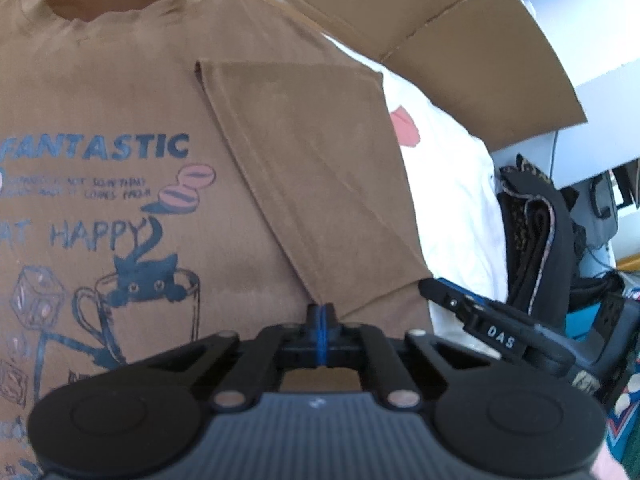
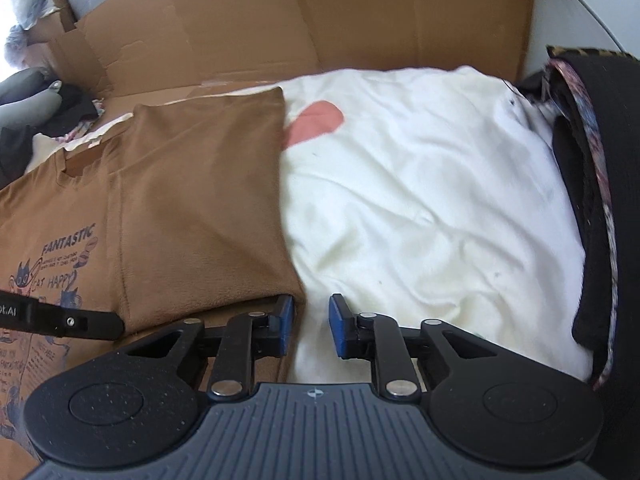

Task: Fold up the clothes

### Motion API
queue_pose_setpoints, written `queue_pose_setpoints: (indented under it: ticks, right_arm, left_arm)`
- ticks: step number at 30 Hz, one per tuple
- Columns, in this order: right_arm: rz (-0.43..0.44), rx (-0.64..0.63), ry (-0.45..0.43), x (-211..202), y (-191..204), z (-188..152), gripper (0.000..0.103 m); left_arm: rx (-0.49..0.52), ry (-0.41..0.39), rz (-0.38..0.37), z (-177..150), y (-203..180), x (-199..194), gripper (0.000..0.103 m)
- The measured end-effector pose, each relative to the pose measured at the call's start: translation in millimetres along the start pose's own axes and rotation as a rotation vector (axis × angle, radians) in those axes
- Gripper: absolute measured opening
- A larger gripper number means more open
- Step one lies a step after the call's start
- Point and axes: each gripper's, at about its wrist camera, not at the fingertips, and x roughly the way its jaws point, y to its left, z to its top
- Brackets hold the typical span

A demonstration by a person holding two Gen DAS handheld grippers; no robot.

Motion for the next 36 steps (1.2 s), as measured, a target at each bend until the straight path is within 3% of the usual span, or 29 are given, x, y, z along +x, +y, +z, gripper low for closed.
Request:
queue_pose_setpoints:
  ticks: [1, 2, 7, 13, 15, 17, 21, 26, 33, 35, 36]
  right_arm:
    - [-0.022, 0.008, 0.007, 0, -3, -1, 0.007]
    - [-0.038, 0.021, 0.013, 0, -6, -1, 0.005]
    - [0.028, 0.107, -0.006, -12, -20, 1, 0.002]
    - [0.076, 0.096, -0.049, -20, -4, 13, 0.006]
    - [0.081, 0.088, -0.047, -14, 1, 19, 0.018]
    - [0.083, 0.086, -0.046, -9, 4, 23, 0.023]
    - [0.081, 0.048, -0.023, 4, 10, 24, 0.024]
    - [0.059, 0.041, 0.007, 11, 3, 17, 0.023]
    - [0.052, 0.125, 0.019, 9, -11, 12, 0.021]
    - [0.045, 0.144, 0.020, 9, -12, 12, 0.017]
    - [0.026, 0.145, 0.017, 9, -12, 12, 0.009]
  left_arm:
    - [-0.002, 0.004, 0.001, -1, 0, 1, 0.000]
    - [-0.004, 0.008, 0.002, -2, 0, 2, 0.000]
    - [0.019, 0.022, -0.003, -1, -2, -2, 0.001]
    - [0.079, -0.016, 0.026, -1, -11, -18, 0.005]
    - [0.089, -0.037, 0.034, 2, -13, -21, 0.005]
    - [0.101, -0.060, 0.042, 5, -16, -25, 0.005]
    - [0.129, -0.098, 0.056, 11, -20, -29, 0.005]
    - [0.177, -0.121, 0.069, 20, -26, -20, 0.005]
    - [0.236, -0.122, 0.095, 30, -35, -2, 0.005]
    - [0.244, -0.114, 0.096, 29, -37, 3, 0.005]
    - [0.248, -0.109, 0.096, 28, -38, 6, 0.005]
